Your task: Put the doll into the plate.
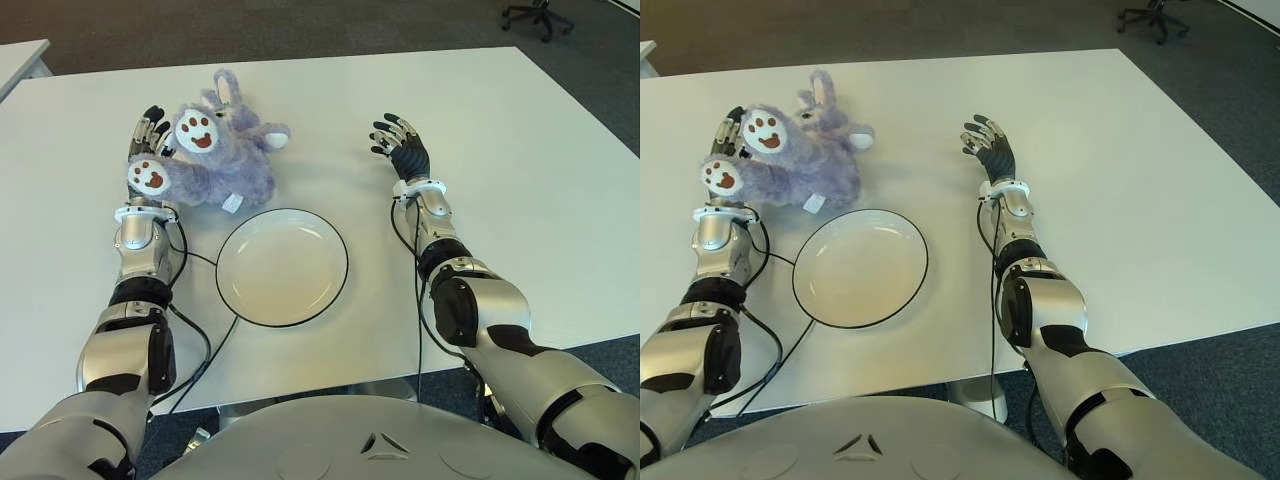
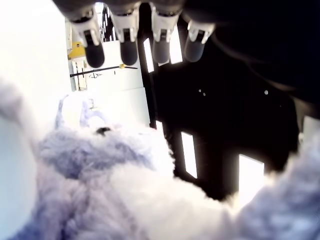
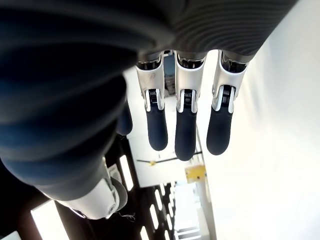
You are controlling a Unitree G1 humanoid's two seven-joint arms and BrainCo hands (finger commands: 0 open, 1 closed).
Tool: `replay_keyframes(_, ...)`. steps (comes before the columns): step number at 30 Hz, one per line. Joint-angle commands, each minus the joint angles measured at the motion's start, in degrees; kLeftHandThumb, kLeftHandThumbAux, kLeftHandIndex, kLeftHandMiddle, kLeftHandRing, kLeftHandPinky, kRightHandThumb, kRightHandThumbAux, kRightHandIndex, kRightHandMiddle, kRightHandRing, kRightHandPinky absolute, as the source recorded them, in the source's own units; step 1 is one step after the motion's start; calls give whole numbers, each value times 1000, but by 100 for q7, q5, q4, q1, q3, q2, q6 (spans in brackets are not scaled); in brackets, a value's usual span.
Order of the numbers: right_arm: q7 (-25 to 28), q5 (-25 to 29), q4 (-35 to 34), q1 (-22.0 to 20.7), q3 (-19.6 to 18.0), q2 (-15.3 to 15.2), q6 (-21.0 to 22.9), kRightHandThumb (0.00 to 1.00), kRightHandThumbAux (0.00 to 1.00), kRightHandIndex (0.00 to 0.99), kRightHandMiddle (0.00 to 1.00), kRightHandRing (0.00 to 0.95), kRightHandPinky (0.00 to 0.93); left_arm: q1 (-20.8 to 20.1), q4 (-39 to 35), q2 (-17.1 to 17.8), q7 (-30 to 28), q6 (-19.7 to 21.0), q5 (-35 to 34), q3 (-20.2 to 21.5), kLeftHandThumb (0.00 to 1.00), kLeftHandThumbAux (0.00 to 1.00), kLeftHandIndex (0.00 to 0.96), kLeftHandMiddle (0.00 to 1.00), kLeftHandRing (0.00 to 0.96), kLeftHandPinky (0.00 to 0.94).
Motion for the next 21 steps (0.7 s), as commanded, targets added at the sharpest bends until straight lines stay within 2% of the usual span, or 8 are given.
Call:
replay_keyframes(1, -15, 7, 119, 271, -2, 9, 93, 465, 786, 162, 250, 286, 331, 816, 520, -306, -114, 42, -34, 29, 0, 429, 0, 70, 82, 123)
replay_keyframes(8, -14, 24, 107, 282, -18, 6, 97, 490, 795, 170, 256, 287, 327, 846, 757, -190, -192, -42, -128, 178, 6, 414, 0, 82, 96, 125)
replay_keyframes(21, 13, 43, 97, 303, -37, -18, 93, 489, 788, 171, 254, 284, 327, 936, 846, -272, -45, -317, -165, 365, 20, 440, 0, 89, 93, 88)
